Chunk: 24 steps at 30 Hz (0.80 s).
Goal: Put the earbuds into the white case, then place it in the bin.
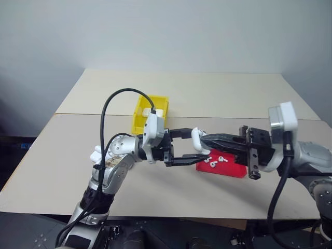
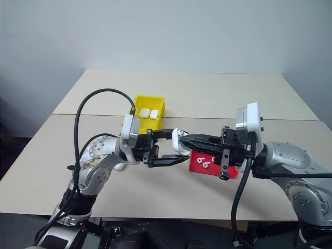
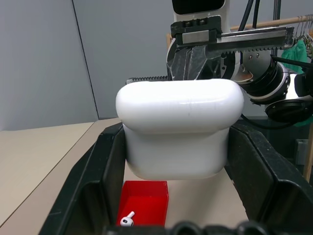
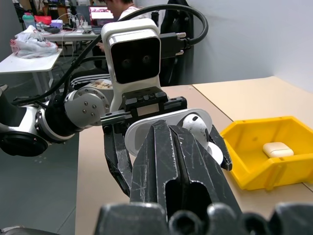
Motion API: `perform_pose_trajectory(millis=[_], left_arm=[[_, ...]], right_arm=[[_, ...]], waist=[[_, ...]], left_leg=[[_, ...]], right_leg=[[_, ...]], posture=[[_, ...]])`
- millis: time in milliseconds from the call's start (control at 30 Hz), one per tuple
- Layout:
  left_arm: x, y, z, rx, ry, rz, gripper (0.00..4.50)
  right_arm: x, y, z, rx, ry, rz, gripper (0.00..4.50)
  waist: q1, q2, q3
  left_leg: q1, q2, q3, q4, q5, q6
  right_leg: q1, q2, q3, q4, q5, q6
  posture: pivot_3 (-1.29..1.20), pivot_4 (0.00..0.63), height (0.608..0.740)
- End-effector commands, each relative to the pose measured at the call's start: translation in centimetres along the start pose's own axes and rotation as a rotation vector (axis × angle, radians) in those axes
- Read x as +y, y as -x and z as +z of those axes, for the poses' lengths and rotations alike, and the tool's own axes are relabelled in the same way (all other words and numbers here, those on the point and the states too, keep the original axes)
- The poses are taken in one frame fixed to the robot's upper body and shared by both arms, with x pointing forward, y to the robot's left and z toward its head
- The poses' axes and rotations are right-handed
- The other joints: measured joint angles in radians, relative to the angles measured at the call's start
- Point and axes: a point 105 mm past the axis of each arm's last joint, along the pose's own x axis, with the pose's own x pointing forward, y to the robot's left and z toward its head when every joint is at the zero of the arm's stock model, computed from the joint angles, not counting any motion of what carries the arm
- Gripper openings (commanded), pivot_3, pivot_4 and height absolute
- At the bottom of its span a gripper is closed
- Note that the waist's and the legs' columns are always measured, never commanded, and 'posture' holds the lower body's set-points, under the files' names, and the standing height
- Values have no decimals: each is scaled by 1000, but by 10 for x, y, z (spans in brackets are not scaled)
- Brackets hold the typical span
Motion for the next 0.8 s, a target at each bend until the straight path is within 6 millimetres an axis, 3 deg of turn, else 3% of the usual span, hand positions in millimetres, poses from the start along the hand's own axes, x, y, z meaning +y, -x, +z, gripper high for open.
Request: perform_pose_trajectory(millis=[33, 800], left_arm=[[0, -3, 11, -27, -51, -18, 2796], [-2, -3, 12, -23, -53, -26, 2796]], right_arm=[[8, -5, 8, -17, 30, 30, 33], [-1, -4, 6, 7, 36, -50, 33]], waist=[[0, 0, 0], [0, 0, 0]], left_leg=[[0, 0, 0, 0, 0, 0], [0, 0, 0, 0, 0, 0]], right_leg=[[0, 0, 0, 0, 0, 0], [0, 0, 0, 0, 0, 0]], posture=[[0, 150, 740], [0, 150, 740]])
